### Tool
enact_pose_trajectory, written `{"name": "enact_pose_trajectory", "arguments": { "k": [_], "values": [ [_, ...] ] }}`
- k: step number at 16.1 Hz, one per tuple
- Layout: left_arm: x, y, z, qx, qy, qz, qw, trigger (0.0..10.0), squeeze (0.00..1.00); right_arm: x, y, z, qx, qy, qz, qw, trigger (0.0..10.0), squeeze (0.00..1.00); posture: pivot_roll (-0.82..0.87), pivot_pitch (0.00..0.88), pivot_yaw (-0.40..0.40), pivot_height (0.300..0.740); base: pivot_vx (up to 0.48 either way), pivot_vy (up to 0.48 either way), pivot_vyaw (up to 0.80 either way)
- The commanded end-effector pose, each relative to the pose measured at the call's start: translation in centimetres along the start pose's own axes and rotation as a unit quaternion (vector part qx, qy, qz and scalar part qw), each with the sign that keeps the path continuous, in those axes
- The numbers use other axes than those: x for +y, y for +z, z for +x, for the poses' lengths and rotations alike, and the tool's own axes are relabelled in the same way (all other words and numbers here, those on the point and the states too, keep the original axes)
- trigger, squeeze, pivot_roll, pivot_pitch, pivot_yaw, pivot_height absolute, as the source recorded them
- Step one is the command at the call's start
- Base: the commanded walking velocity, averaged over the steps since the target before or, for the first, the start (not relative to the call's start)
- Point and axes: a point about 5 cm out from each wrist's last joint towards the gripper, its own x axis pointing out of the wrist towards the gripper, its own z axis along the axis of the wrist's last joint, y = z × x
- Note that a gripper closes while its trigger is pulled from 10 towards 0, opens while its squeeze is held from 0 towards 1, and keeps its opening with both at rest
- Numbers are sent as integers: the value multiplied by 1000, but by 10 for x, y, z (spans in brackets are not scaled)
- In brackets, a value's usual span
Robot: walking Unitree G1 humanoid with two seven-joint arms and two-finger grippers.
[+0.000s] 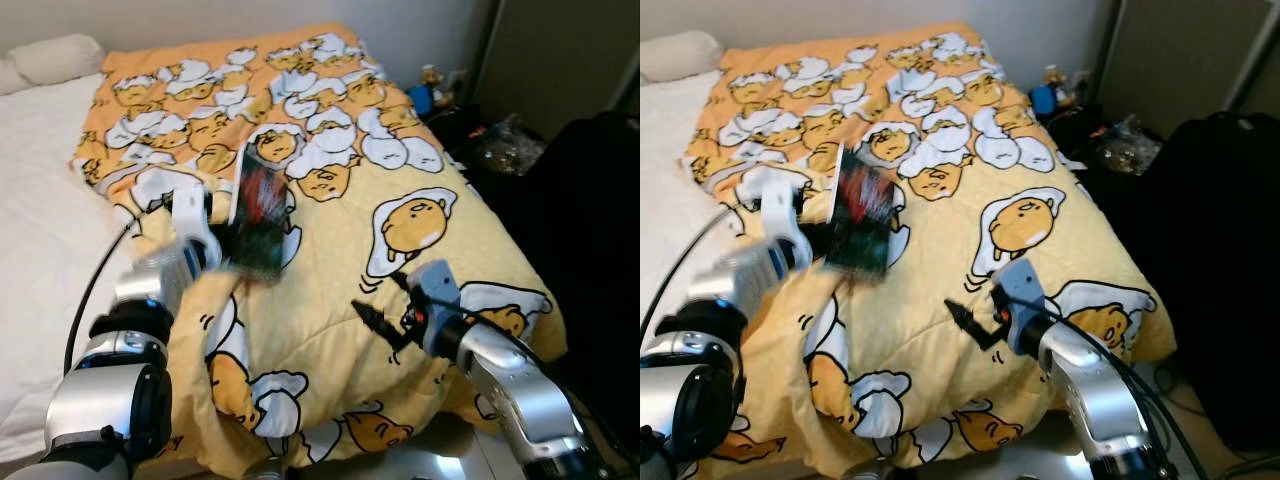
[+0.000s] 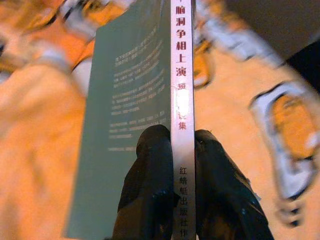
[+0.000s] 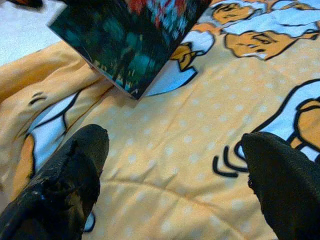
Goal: Clean up the room
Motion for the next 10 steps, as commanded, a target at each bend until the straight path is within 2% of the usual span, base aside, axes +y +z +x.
{"name": "enact_pose_trajectory", "arguments": {
  "k": [1,3,4,5,7,8,9,10],
  "values": [
    [-6,25,-5,-52,-51,-22,997,0,0,-8,6,1,-21,-26,6,999,10000,0,25,0,123,740,0,0,0],
    [-20,55,-21,-124,-159,-129,971,0,0,-21,7,3,-29,-73,26,997,10000,0,32,0,123,740,0,0,0],
    [-21,57,-23,-128,-170,-140,967,0,0,-22,6,3,-29,-79,30,996,10000,0,32,0,123,740,0,0,0],
    [-22,59,-28,-134,-196,-160,958,0,0,-27,7,4,-35,-99,39,994,10000,0,38,0,121,740,0,0,0],
    [-30,56,-37,-128,-246,-183,943,0,0,-40,12,4,-67,-143,84,984,10000,0,38,0,121,740,0,0,0],
    [-37,57,-44,-132,-283,-195,930,0,0,-44,16,6,-89,-147,117,978,10000,0,45,0,120,740,0,0,0],
    [-40,58,-47,-133,-294,-199,925,0,0,-45,18,6,-95,-148,125,976,10000,0,45,0,120,740,0,0,0],
    [-48,62,-53,-136,-331,-207,911,0,0,-46,23,9,-113,-141,148,972,10000,0,49,0,122,740,0,0,0]
  ]
}}
